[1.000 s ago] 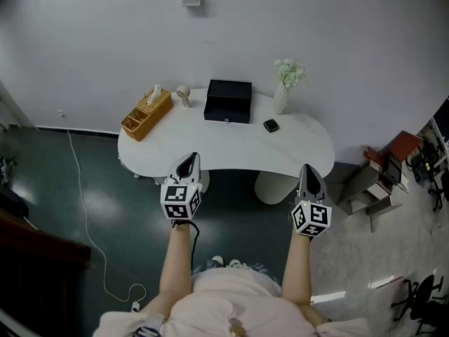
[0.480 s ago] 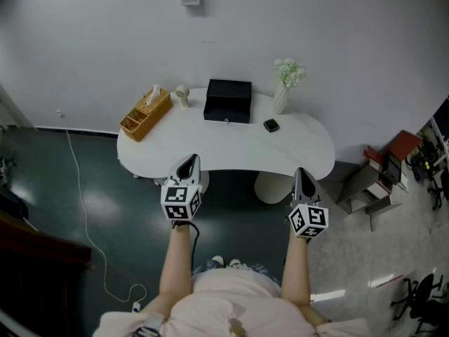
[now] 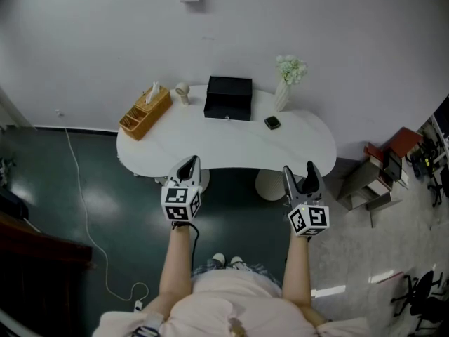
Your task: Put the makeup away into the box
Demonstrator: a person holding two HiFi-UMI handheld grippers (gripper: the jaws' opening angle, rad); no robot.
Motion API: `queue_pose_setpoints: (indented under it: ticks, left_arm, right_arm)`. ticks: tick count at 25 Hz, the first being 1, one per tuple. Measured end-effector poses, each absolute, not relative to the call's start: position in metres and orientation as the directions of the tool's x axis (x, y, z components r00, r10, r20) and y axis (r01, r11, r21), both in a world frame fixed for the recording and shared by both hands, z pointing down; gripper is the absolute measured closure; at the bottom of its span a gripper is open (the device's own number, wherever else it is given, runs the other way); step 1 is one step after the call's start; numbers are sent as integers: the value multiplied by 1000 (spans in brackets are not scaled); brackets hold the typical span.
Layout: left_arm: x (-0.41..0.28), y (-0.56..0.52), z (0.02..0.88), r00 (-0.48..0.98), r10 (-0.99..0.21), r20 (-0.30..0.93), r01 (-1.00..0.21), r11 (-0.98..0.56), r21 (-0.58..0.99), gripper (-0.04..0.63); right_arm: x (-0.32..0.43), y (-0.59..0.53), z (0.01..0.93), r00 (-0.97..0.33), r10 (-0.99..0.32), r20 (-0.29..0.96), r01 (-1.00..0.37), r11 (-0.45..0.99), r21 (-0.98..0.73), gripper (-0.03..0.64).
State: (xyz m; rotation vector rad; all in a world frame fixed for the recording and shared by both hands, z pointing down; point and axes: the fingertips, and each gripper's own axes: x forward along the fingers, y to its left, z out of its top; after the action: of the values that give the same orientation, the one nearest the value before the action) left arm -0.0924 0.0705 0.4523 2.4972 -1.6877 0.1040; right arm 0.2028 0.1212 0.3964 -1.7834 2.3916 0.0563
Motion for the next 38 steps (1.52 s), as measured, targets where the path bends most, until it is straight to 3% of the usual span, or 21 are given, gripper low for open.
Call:
queue_pose_setpoints:
  ticks: [4, 8, 26, 38]
  left_arm:
    - [-96, 73, 455, 381, -915, 135, -925, -375, 68, 571]
    - [-101, 73, 454, 394, -909, 133, -919, -389, 65, 571]
    - [-106, 62, 461, 455, -879, 141, -890, -451, 63, 571]
    - [-96, -17, 467, 441, -882, 165, -897, -439, 54, 571]
  right_arm:
    - [203, 118, 404, -248, -960, -130, -956, 265, -125, 160]
    - [195, 117, 412, -237, -967, -95, -960, 248, -128, 106]
    - [188, 131, 416, -156, -981, -118, -972, 174, -158, 99]
    - [197, 44, 428, -171, -980, -100, -968, 186, -168, 100]
